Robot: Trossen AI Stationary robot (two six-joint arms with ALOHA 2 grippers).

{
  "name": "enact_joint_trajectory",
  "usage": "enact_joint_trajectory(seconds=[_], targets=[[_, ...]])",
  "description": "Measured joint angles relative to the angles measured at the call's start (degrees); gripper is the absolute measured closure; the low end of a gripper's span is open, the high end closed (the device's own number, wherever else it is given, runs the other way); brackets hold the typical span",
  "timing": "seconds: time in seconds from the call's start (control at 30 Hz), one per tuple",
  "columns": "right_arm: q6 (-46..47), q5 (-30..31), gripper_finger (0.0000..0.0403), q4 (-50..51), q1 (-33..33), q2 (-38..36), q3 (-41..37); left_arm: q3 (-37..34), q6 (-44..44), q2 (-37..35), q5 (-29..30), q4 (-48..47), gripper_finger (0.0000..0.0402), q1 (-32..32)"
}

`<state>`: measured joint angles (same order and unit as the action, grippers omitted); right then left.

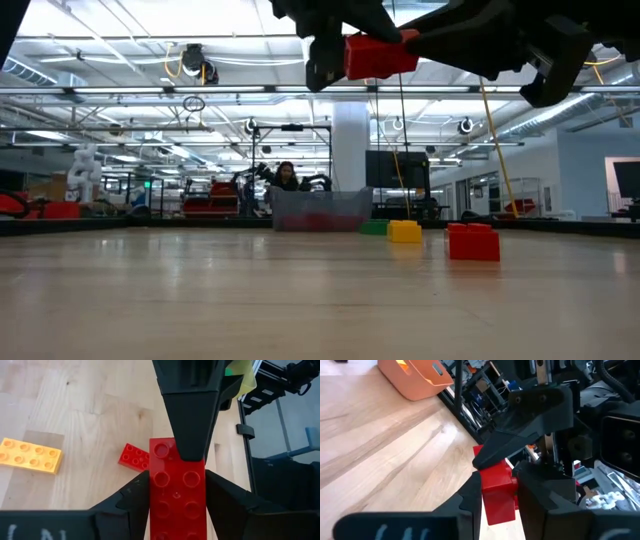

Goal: Sort & place blocks by color
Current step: Put the red game piece into the black bin

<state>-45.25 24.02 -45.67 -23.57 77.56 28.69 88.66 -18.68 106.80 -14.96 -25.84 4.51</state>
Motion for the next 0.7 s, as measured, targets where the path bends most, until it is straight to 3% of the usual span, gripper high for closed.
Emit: enact_joint_trajectory(seconds=[0.23,0.47,0.7], targets=[[1.49,0.23,0.0329,1.31,0.44,-0.17,0.09,0.0,3.58,-1.02,0.02,-3.36,0.0226,-1.55],[5.97,-0.2,0.0329,6.33,0.26,-0.15,0.01,0.0,6.22,-7.42,0.92,-10.99,0.0225,-5.8],[7.7,5.74,0.0329,5.23,6.33,-0.17,-0.02,0.09,5.57,-12.99,6.1,-10.06,0.0225,-5.38]])
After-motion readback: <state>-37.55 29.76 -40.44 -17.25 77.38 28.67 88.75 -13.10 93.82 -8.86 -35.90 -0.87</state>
